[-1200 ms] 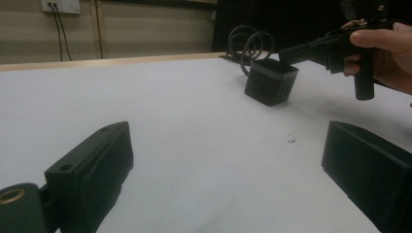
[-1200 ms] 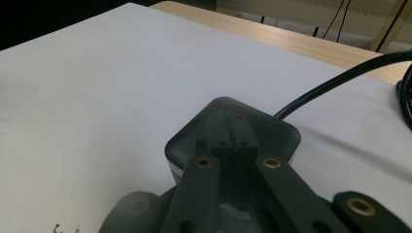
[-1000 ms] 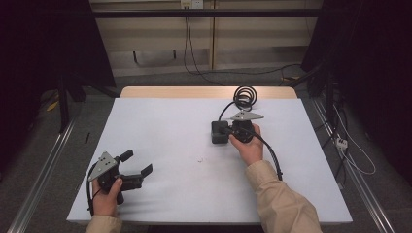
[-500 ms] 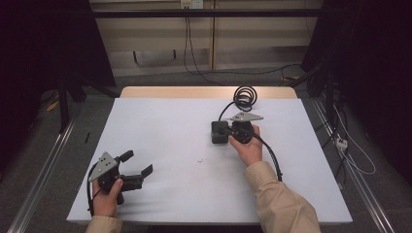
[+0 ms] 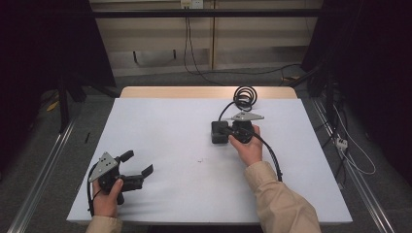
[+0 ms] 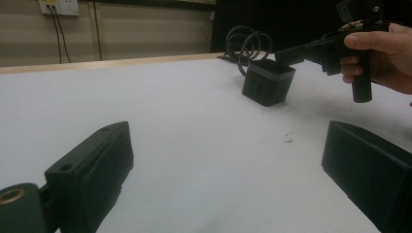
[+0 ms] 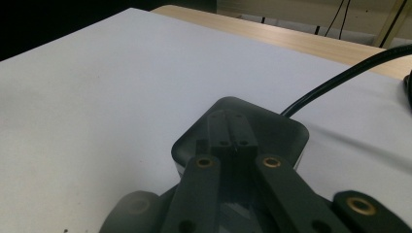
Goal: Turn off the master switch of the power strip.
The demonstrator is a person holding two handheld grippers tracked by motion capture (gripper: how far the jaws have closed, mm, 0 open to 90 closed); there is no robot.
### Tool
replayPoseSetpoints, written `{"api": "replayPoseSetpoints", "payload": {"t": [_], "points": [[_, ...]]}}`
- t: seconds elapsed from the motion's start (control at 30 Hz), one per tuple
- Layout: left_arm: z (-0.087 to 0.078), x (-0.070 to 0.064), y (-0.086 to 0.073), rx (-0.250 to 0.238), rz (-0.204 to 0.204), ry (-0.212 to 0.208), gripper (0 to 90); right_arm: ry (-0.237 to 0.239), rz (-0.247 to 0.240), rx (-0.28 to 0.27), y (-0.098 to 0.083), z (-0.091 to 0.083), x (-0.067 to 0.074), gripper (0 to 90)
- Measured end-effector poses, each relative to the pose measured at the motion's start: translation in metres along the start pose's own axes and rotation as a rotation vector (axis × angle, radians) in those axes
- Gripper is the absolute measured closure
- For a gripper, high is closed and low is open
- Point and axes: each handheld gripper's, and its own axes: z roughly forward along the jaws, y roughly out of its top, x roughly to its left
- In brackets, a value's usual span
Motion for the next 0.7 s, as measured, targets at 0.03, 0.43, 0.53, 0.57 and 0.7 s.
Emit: {"api": "replayPoseSetpoints", "payload": {"t": [0.03,0.43,0.53,0.57,0.7], "points": [[0.0000,-0.0001,0.0001,0.000,-0.001,-0.001,4.4,0.000,0.004,-0.001,-0.0001,0.0000,0.0000,90.0],[0.0000,-0.0002,-0.0002,0.001,-0.004,0.001,4.3,0.003,0.013,-0.010,-0.0014,0.0000,-0.0006,90.0],[0.0002,-0.0001,-0.0002,0.001,-0.002,-0.002,4.4,0.005,0.010,-0.009,-0.0015,-0.0001,-0.0007,90.0],[0.0002,-0.0001,-0.0002,0.001,-0.002,-0.002,4.3,0.007,0.013,-0.011,-0.0017,0.0000,-0.0012,90.0],[0.0000,-0.0003,-0.0002,0.000,-0.003,-0.001,4.3,0.006,0.016,-0.013,-0.0029,0.0003,-0.0011,90.0]]}}
